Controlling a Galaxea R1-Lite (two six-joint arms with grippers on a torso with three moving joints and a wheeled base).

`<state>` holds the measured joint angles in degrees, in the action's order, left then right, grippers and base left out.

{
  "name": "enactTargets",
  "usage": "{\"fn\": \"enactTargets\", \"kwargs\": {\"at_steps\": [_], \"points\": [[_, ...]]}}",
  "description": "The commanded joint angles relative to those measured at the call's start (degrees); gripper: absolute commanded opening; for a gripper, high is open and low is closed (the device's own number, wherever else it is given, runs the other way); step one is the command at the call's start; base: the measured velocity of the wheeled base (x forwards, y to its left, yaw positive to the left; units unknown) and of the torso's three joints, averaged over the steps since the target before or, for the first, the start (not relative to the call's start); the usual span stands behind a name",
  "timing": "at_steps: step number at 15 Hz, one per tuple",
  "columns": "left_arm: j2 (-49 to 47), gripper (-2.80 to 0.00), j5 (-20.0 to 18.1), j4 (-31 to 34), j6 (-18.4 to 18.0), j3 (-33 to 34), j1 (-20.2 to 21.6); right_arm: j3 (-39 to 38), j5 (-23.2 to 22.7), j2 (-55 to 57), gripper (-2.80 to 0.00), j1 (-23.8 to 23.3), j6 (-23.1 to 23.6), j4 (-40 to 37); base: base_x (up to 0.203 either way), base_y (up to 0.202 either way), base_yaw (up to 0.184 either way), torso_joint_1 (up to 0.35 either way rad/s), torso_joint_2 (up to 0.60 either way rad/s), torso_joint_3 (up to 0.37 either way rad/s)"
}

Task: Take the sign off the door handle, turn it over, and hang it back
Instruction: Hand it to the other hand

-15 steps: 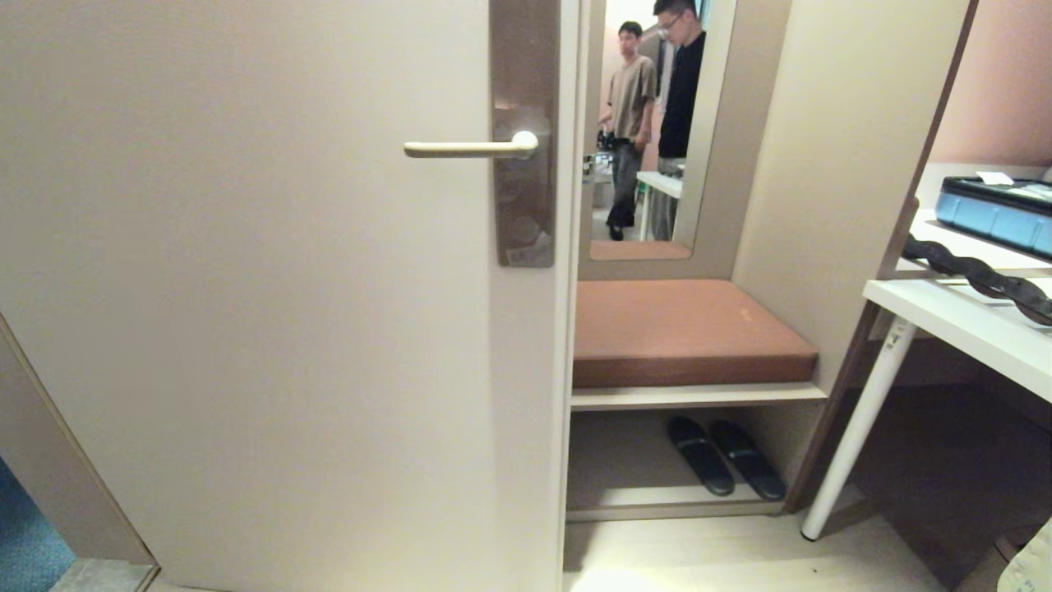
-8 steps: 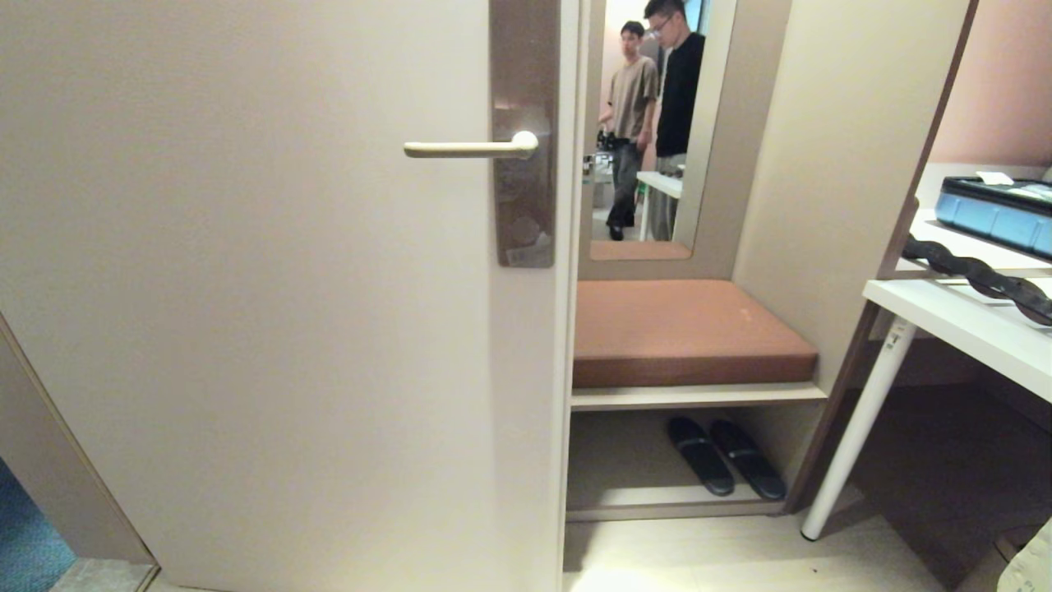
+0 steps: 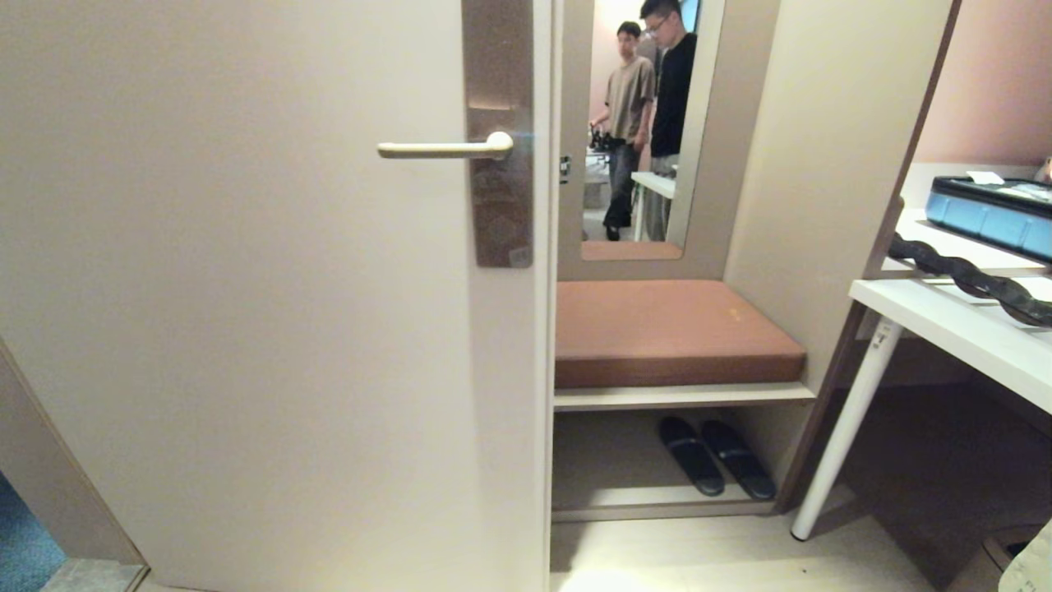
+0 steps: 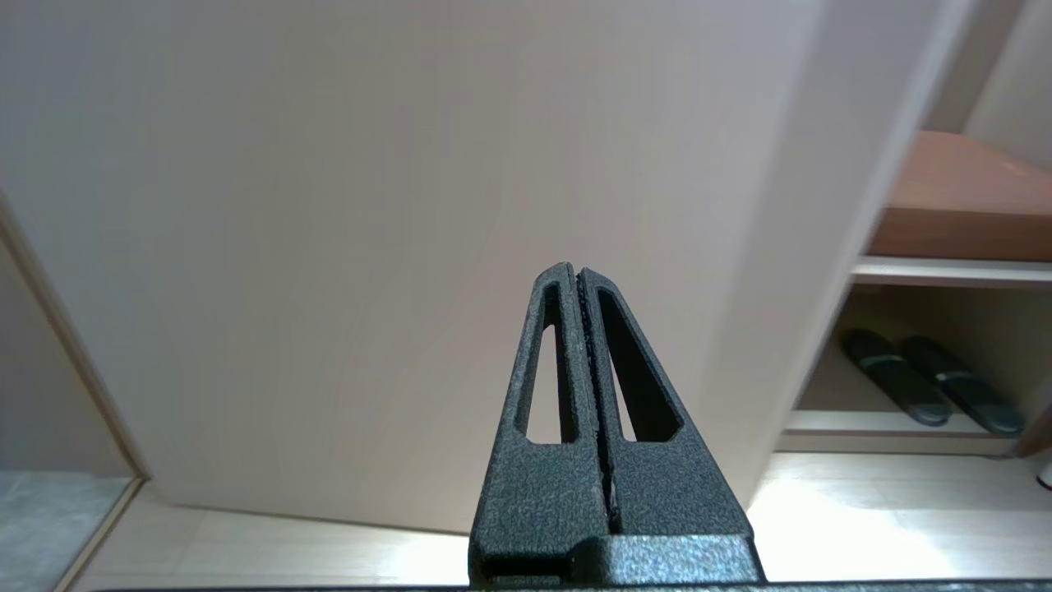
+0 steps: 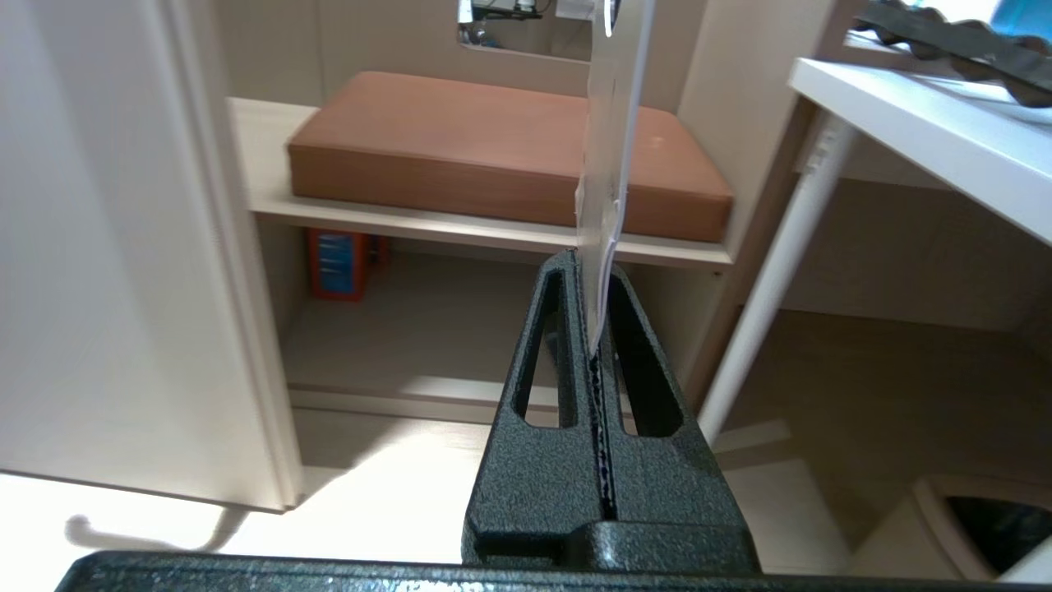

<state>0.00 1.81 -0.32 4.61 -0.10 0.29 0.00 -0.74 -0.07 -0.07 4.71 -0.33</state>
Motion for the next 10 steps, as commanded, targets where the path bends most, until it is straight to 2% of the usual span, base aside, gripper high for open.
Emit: {"fn": "enactTargets", "kwargs": {"at_steps": [1,6,8,10], "points": [[0.00,-2.80,0.04,-0.03,0.04,0.01,-0.03,0.00,-0.05,0.07,-2.80,-0.02,0.04,-0.02,0.000,-0.197,-0.001,0.002,0.00,0.002],[0.00,-2.80,0.04,-0.11,0.04,0.01,-0.03,0.00,-0.05,0.07,-2.80,-0.02,0.04,-0.02,0.000,-0.187,0.001,0.004,0.00,0.002],[0.00,-2.80,0.04,-0.03,0.04,0.01,-0.03,0.00,-0.05,0.07,-2.80,-0.02,0.04,-0.02,0.000,-0.081,-0.004,0.002,0.00,0.005],[0.00,-2.80,0.04,-0.03,0.04,0.01,-0.03,0.00,-0.05,0.07,-2.80,-0.02,0.04,-0.02,0.000,0.000,0.000,0.000,0.00,0.000]]}}
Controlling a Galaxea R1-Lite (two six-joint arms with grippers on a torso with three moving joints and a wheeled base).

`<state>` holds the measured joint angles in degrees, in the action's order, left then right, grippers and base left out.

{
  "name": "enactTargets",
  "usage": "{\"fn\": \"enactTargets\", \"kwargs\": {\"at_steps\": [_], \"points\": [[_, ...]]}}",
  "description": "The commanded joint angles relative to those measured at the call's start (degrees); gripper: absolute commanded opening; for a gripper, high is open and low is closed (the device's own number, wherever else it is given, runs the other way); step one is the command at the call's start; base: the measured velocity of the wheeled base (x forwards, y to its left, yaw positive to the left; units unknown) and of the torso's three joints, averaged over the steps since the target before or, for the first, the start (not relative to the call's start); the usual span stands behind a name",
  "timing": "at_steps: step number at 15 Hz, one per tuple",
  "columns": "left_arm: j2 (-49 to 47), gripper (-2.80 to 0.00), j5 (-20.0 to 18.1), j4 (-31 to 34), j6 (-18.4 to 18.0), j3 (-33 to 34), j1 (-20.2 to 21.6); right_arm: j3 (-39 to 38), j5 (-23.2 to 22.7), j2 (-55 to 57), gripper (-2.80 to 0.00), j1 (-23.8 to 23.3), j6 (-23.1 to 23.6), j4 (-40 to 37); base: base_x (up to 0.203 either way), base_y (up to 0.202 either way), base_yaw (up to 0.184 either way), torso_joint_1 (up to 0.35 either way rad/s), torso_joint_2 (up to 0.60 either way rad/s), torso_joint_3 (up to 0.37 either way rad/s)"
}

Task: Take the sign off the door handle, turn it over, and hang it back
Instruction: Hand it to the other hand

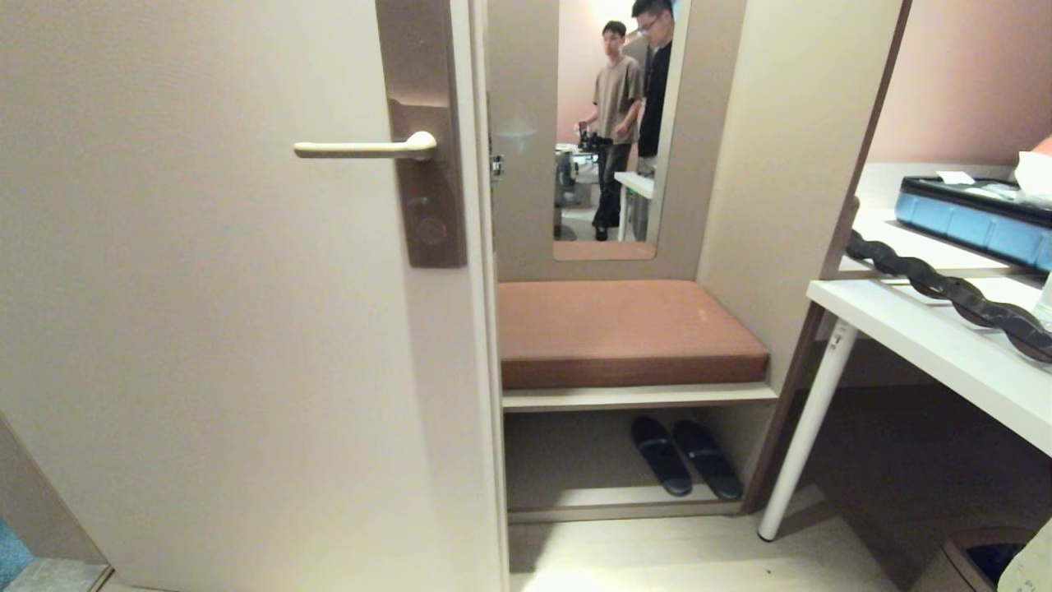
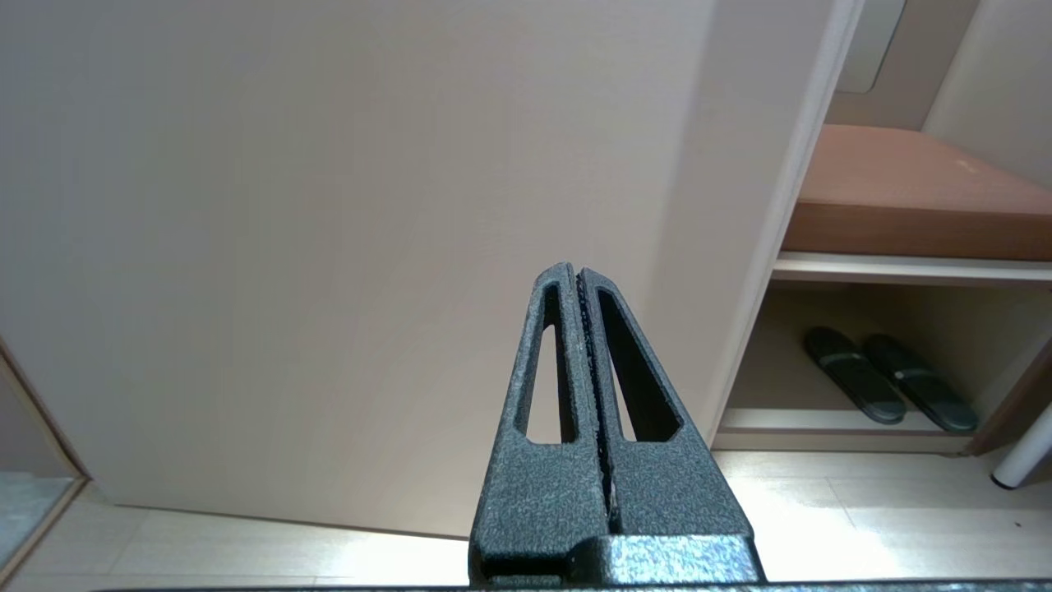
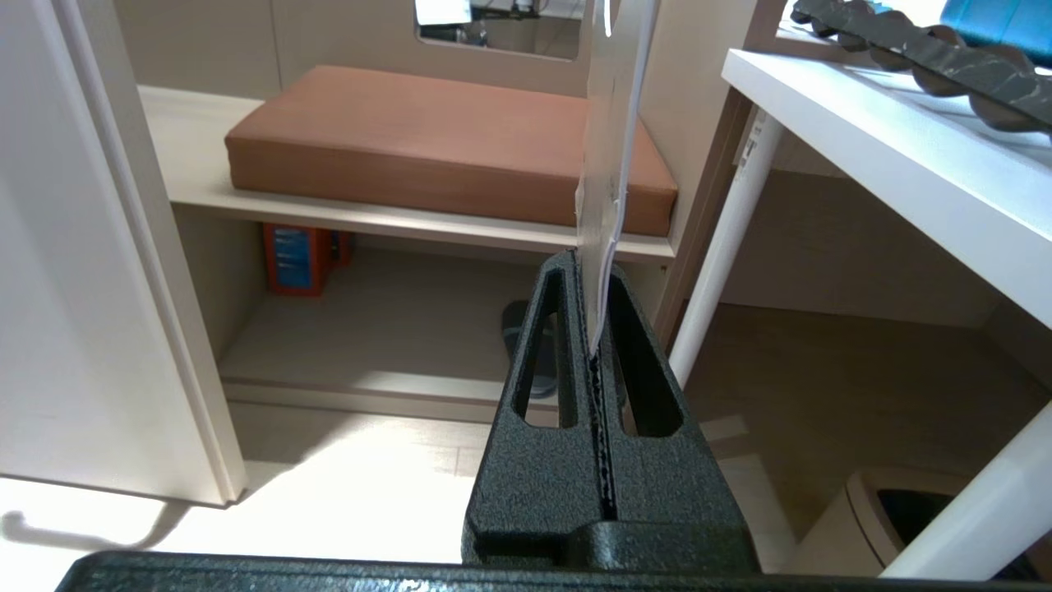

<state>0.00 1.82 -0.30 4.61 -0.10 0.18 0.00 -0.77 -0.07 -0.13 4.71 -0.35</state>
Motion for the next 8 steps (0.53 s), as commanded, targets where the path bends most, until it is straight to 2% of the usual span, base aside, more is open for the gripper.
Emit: {"fn": "enactTargets", "kwargs": {"at_steps": [1,8], "points": [[0.00,-2.80,0.03,-0.05,0.05,0.01,0.08,0.00,-0.02,0.07,-2.80,0.05,0.04,0.00,0.000,0.000,0.000,0.000,0.00,0.000],[0.00,-2.80,0.03,-0.05,0.05,0.01,0.08,0.00,-0.20,0.07,-2.80,0.05,0.39,0.00,0.000,0.000,0.000,0.000,0.00,0.000]]}}
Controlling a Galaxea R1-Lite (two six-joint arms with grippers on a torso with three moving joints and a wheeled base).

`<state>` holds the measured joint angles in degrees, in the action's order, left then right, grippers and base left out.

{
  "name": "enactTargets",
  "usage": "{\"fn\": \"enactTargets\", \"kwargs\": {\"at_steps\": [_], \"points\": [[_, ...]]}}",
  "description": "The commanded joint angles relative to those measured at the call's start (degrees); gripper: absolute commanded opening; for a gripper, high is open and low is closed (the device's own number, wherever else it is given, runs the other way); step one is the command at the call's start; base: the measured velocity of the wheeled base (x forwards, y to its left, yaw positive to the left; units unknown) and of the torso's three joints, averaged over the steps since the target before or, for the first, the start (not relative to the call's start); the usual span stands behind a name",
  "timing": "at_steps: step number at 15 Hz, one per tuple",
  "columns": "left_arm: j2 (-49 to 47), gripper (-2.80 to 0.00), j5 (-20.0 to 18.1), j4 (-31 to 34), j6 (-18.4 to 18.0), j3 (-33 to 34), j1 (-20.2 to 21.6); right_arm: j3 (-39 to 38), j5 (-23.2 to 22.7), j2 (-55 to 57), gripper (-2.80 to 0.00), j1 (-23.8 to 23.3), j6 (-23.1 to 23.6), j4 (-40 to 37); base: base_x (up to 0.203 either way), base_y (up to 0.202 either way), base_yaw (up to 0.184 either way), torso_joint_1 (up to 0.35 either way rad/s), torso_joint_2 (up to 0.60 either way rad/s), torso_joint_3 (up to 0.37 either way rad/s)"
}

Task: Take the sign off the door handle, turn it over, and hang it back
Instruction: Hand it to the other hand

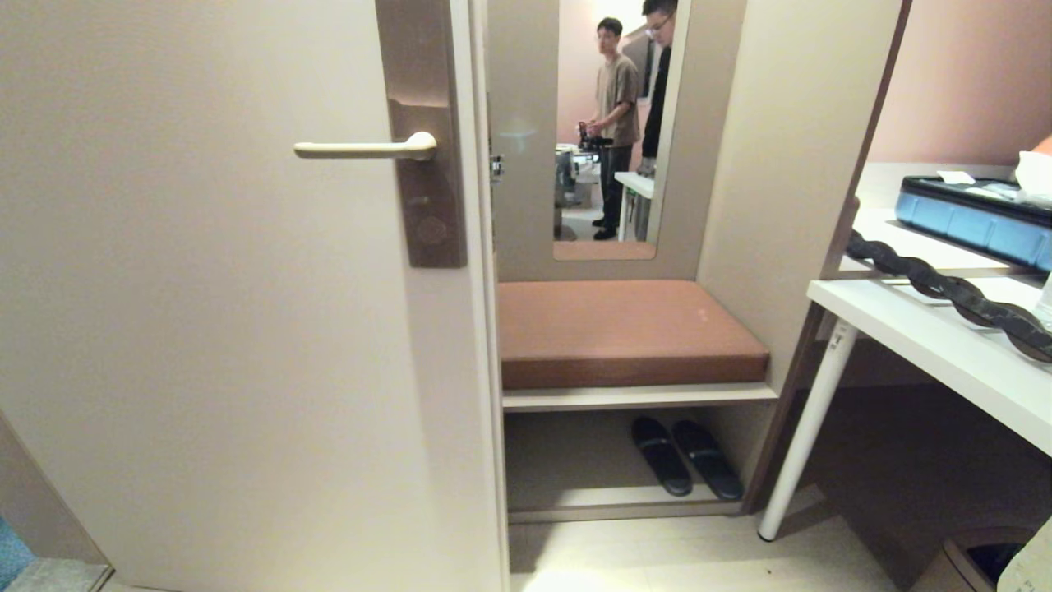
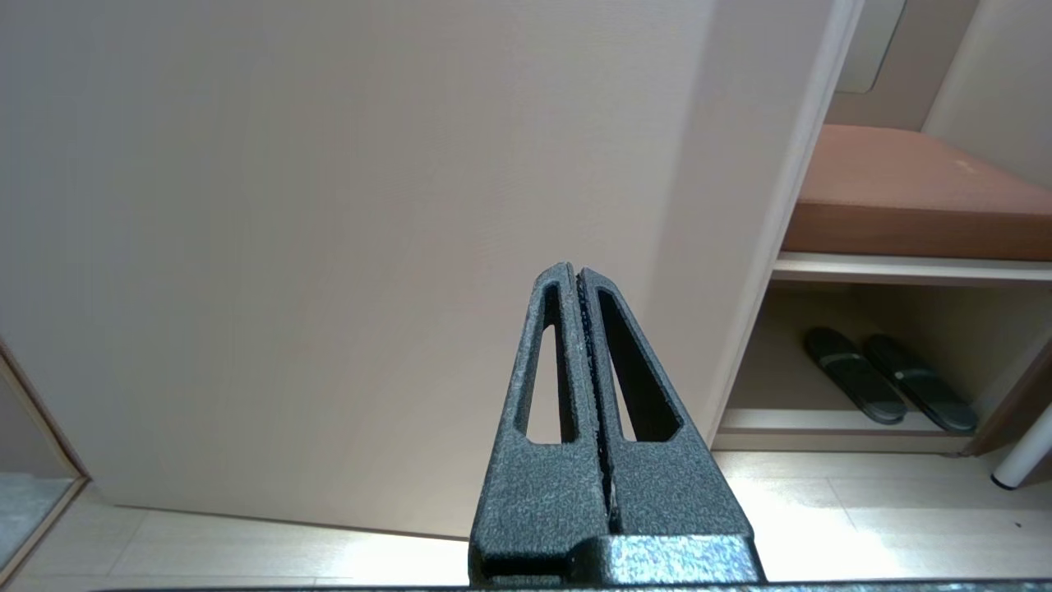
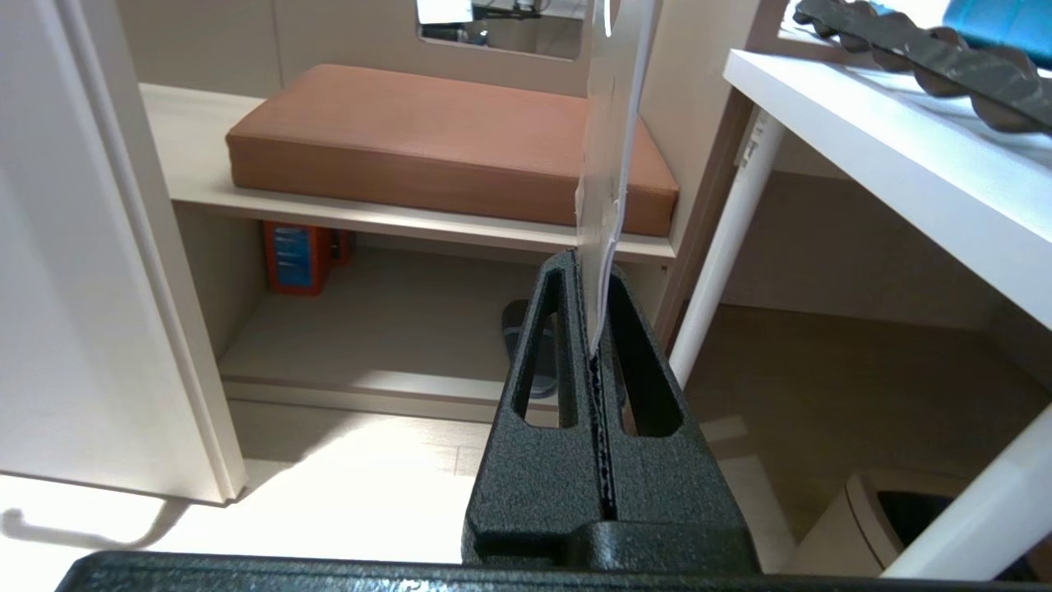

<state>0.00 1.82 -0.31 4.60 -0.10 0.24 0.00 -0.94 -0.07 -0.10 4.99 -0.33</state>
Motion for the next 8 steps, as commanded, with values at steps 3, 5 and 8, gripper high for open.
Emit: {"fn": "enactTargets", "kwargs": {"at_steps": [3,5,8], "points": [[0.00,-2.80,0.03,-0.13,-0.03,0.01,0.02,0.00,0.06,0.07,-2.80,0.01,-0.06,-0.02,0.000,0.000,0.000,0.000,0.00,0.000],[0.00,-2.80,0.03,-0.13,-0.03,0.01,0.02,0.00,0.06,0.07,-2.80,0.01,-0.06,-0.02,0.000,0.000,0.000,0.000,0.00,0.000],[0.00,-2.80,0.03,-0.13,-0.03,0.01,0.02,0.00,0.06,0.07,-2.80,0.01,-0.06,-0.11,0.000,0.000,0.000,0.000,0.00,0.000]]}}
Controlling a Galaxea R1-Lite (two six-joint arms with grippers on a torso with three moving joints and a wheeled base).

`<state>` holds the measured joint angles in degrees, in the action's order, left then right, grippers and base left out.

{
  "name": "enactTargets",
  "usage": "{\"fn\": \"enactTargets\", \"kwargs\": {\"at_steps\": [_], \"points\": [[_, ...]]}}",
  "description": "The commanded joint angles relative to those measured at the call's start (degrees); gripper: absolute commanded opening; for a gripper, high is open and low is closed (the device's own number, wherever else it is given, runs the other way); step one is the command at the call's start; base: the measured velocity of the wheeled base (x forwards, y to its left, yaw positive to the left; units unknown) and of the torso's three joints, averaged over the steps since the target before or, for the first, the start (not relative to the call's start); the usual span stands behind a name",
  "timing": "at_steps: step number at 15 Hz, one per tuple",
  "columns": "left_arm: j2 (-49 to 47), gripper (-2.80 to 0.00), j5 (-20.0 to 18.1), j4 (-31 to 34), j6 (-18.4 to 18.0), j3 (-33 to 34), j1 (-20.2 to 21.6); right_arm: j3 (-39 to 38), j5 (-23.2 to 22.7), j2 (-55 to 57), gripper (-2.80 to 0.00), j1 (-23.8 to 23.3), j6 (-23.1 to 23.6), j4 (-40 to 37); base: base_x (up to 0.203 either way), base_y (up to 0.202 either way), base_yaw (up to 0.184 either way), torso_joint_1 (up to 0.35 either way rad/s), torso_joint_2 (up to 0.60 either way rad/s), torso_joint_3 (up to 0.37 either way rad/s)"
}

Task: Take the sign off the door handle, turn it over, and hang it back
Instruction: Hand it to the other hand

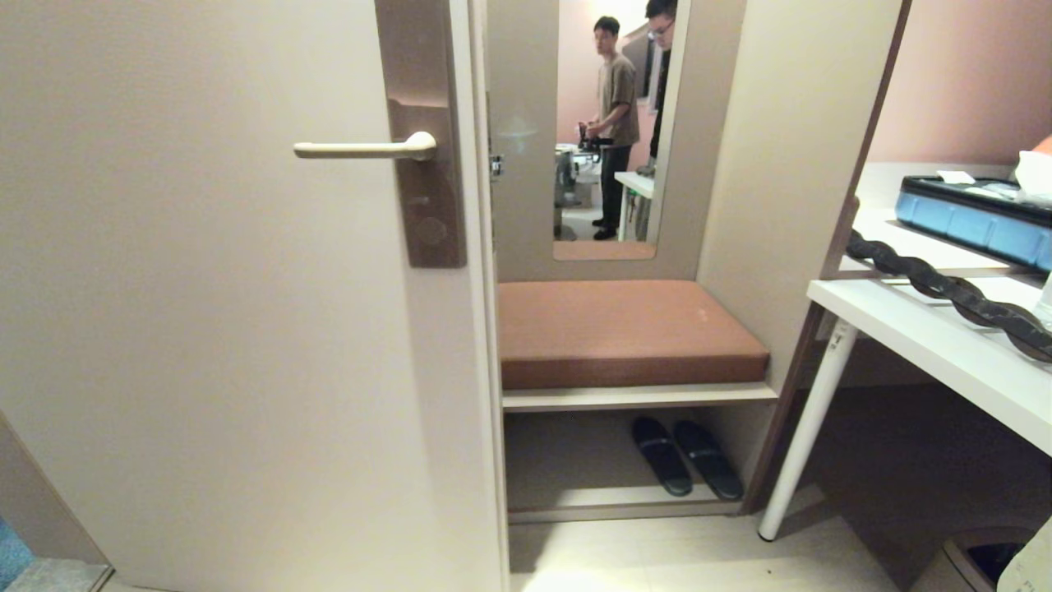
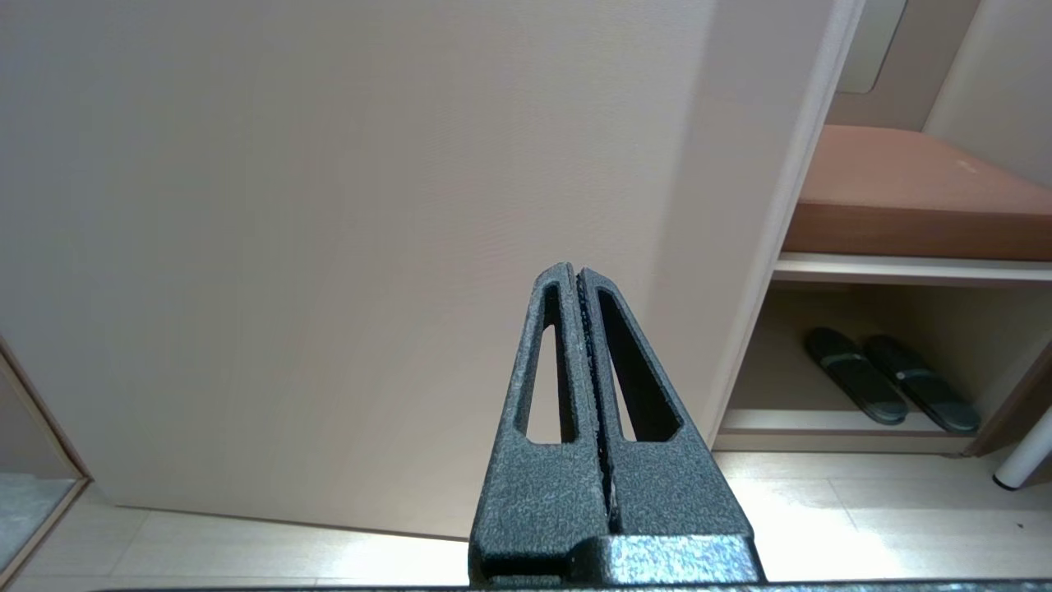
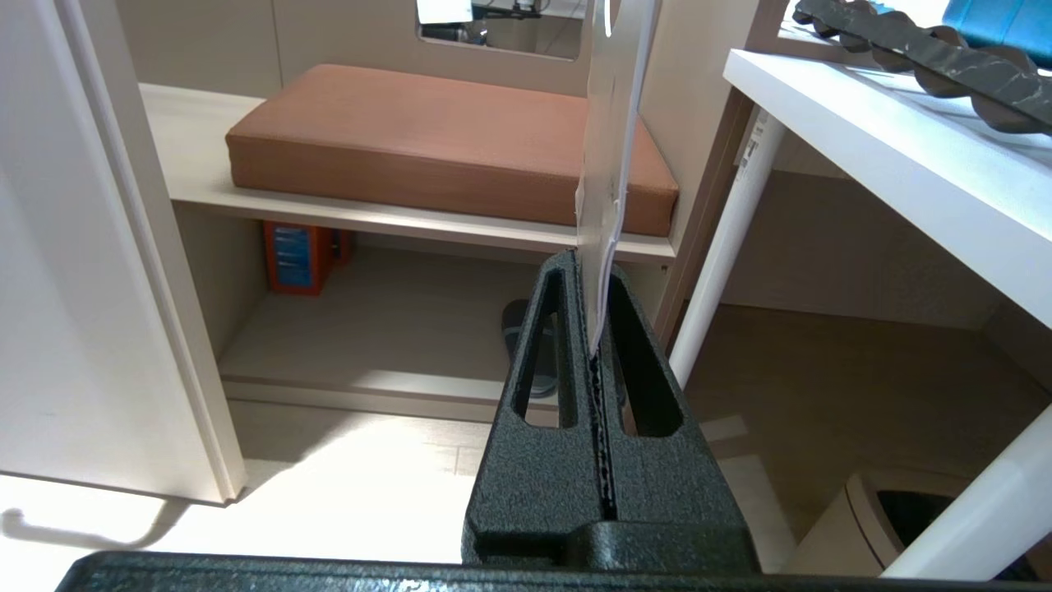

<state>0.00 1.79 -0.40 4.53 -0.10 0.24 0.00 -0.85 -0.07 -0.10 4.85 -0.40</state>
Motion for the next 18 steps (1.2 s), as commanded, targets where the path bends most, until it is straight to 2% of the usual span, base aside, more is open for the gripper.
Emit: {"fn": "enactTargets", "kwargs": {"at_steps": [1,4,8,12,14,18], "points": [[0.00,-2.80,0.05,-0.04,0.04,0.01,0.02,0.00,-0.03,0.07,-2.80,0.01,-0.14,0.01,0.000,0.000,0.000,0.000,0.00,0.000],[0.00,-2.80,0.05,-0.04,-0.05,0.01,0.02,0.61,0.26,0.07,-2.80,0.01,-1.43,0.05,0.000,0.000,0.000,0.000,0.00,0.000],[0.00,-2.80,0.05,0.12,-0.23,0.01,0.02,5.15,0.48,1.86,-2.80,0.01,-1.77,-0.59,0.000,0.000,0.000,0.000,0.00,0.000],[0.00,-2.80,-0.12,0.14,-0.58,0.01,0.02,11.70,0.50,10.06,-2.80,0.01,-1.78,-0.21,0.000,0.000,0.000,0.000,0.00,0.000],[0.00,-2.80,-0.84,0.30,-2.52,-0.17,-0.08,16.00,0.50,14.97,-2.80,0.01,-1.78,-0.14,0.000,0.000,0.000,0.000,0.00,0.000],[-0.13,-2.80,-1.48,0.58,-3.84,-0.46,-0.16,22.22,0.44,22.96,-2.80,0.01,-1.86,-0.04,0.000,0.000,0.000,0.000,0.00,0.000]]}}
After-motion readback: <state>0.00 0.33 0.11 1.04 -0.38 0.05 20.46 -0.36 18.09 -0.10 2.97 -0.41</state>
